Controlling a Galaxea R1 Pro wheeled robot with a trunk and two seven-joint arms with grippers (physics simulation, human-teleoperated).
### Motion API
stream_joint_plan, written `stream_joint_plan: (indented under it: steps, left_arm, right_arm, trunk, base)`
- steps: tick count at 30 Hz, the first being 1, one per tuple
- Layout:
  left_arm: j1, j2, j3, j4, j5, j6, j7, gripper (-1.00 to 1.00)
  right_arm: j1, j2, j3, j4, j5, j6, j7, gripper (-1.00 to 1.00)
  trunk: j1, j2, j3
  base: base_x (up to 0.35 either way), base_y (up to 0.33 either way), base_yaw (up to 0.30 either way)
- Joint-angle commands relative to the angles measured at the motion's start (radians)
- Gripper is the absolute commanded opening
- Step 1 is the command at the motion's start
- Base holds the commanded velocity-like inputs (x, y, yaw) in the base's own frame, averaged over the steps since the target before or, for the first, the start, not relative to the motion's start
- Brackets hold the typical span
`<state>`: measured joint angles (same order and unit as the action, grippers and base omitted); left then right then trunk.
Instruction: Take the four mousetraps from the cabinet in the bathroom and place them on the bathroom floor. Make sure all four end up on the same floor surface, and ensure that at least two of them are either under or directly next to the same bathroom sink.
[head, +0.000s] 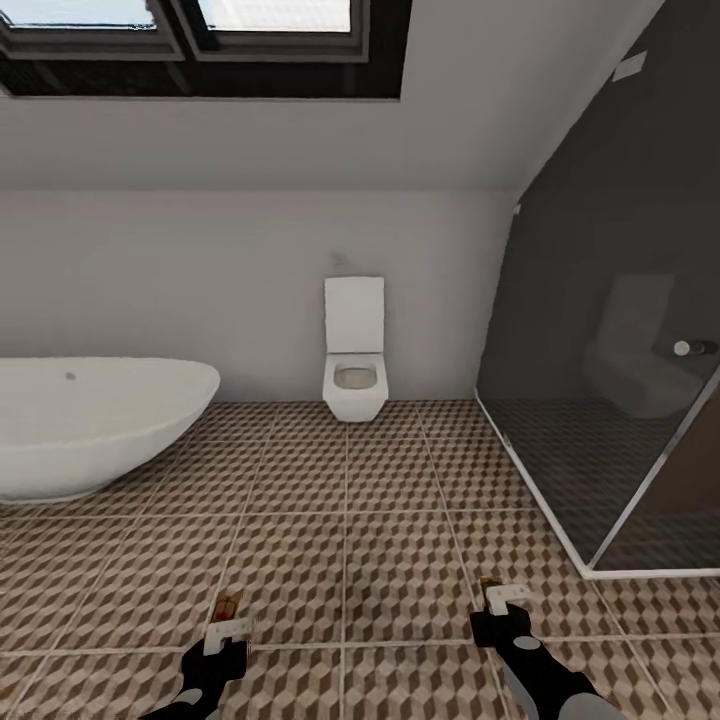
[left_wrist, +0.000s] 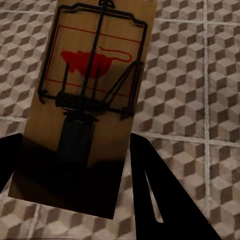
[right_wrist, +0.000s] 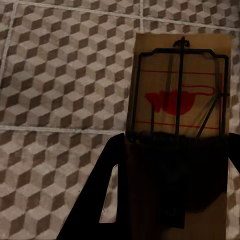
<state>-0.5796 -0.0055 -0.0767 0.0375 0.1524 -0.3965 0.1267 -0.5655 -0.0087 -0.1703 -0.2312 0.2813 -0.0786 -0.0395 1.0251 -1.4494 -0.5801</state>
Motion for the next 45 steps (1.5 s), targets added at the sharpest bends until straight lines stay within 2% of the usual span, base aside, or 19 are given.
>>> stream_joint_plan:
  steps: [1,45]
  left_arm:
    - [-0.002,-0.001,-0.008,0.004,0.004,-0.005,0.005,-1.0]
    - [-0.002,-0.002,-0.009,0.004,0.004,-0.005,0.005,-1.0]
  right_arm:
    - [-0.001,0.0,-0.008,0.001,0.01,-0.004,0.0,-1.0]
    - [-0.001,0.003,-0.008,0.001,0.012,-0.004,0.0,-1.0]
  trunk:
    - [0.0,-0.001,-0.002]
    - [0.0,-0.001,-0.03]
  base:
    - [0.0,0.0,0.25]
    - [0.0,0.0,0.25]
